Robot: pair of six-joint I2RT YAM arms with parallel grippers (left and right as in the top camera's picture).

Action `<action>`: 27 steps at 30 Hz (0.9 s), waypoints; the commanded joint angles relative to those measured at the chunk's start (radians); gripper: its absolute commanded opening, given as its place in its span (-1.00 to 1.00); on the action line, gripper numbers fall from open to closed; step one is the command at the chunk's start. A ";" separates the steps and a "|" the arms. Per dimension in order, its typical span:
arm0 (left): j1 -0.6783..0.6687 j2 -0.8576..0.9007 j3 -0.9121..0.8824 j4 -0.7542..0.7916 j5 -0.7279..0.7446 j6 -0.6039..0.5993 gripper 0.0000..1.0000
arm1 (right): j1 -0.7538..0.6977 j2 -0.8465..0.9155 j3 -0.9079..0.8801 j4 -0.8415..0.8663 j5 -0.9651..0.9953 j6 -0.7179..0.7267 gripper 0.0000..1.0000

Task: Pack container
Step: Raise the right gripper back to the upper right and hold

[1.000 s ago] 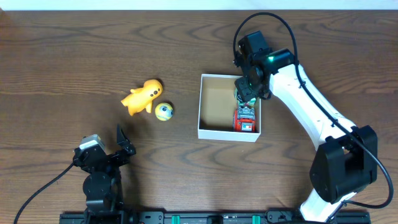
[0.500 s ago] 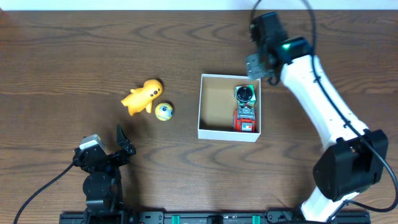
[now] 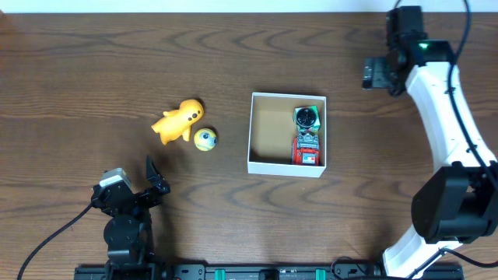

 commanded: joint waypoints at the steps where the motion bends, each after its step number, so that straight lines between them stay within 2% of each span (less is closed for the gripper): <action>1: -0.003 -0.006 0.001 0.001 0.000 0.010 0.96 | -0.037 -0.005 0.014 0.000 0.016 0.011 0.98; 27: -0.003 -0.006 0.001 0.001 0.000 0.010 0.96 | -0.062 -0.005 0.014 0.000 0.016 0.011 0.99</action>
